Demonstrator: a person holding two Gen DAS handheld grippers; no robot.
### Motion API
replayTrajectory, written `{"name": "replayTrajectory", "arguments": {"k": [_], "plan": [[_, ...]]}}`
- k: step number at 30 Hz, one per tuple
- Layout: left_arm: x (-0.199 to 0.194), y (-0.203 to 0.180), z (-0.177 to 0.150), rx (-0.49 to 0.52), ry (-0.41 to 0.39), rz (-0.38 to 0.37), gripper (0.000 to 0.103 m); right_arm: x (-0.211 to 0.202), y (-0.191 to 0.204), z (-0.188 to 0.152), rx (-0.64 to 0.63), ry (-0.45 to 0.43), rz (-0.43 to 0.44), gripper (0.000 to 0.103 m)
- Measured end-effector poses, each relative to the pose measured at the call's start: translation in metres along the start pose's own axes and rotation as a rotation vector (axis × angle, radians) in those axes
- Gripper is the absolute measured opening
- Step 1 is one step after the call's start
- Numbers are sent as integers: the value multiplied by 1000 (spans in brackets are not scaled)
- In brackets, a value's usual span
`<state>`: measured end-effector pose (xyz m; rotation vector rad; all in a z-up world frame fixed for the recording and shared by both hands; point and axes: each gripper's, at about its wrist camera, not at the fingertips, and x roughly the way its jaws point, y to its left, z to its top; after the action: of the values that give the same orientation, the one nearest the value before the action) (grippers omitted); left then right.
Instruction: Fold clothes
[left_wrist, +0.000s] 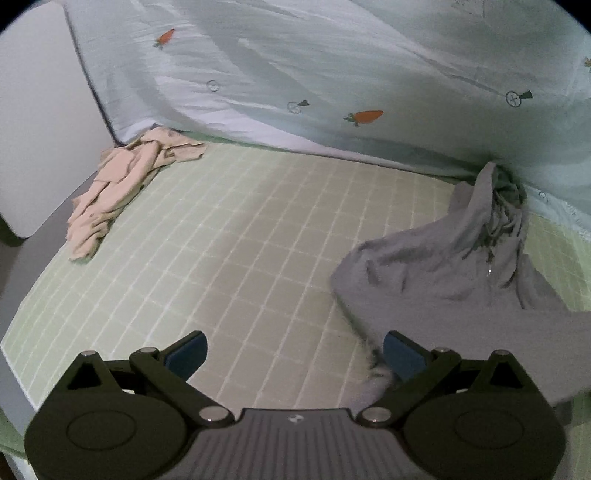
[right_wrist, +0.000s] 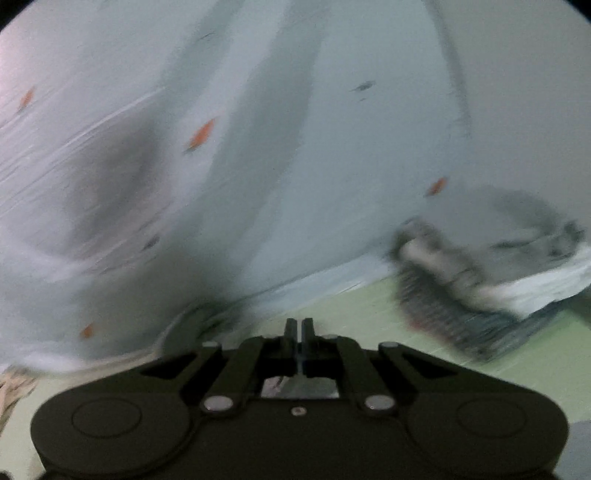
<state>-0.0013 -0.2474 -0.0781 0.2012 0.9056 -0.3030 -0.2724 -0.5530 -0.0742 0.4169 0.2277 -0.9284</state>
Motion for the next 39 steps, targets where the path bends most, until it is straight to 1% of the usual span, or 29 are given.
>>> {"name": "replayTrajectory", "arguments": {"k": [4,7,10,11,12,13,14,15,16,18,21,22,24,25,29,32,34,35,36,38,39], "plan": [[17,-13,11,15,35,12,101,6,-44,14,47,-49,-145,2],[27,-23,10,46,64,19,101,13,-73,10,52,-26,-260,2],[37,-32,7,79,95,18,101,22,-102,-7,88,63,-337,3],[40,-34,6,88,104,18,101,25,-107,-13,110,89,-354,8],[42,-36,5,96,112,21,101,28,-112,-19,131,115,-371,19],[44,-37,5,101,118,26,101,31,-117,-25,152,142,-388,27],[45,-37,5,103,123,31,101,34,-122,-31,174,167,-403,46],[47,-38,6,105,127,34,101,34,-126,-37,209,179,-401,54],[48,-38,6,107,128,35,101,36,-131,-43,240,195,-401,56],[48,-39,7,113,125,29,101,43,-136,-55,306,250,-383,71],[48,-41,8,126,117,15,101,53,-139,-73,381,321,-357,78],[48,-42,9,130,114,11,101,55,-137,-78,381,334,-357,81],[48,-44,9,140,108,0,101,59,-132,-86,370,355,-359,96],[47,-46,9,148,102,-7,101,63,-130,-89,354,367,-362,99],[47,-52,9,170,95,-27,101,77,-125,-98,308,422,-381,100],[48,-53,8,173,98,-32,101,80,-122,-100,272,404,-393,100],[49,-53,8,168,102,-37,101,83,-118,-100,226,403,-399,95],[49,-53,8,164,105,-39,101,86,-115,-99,201,408,-399,87],[50,-53,8,162,107,-41,101,88,-113,-99,177,414,-399,74],[49,-55,8,164,106,-41,101,91,-110,-99,150,426,-399,68],[49,-55,8,166,103,-43,101,91,-110,-98,156,426,-395,64]]}}
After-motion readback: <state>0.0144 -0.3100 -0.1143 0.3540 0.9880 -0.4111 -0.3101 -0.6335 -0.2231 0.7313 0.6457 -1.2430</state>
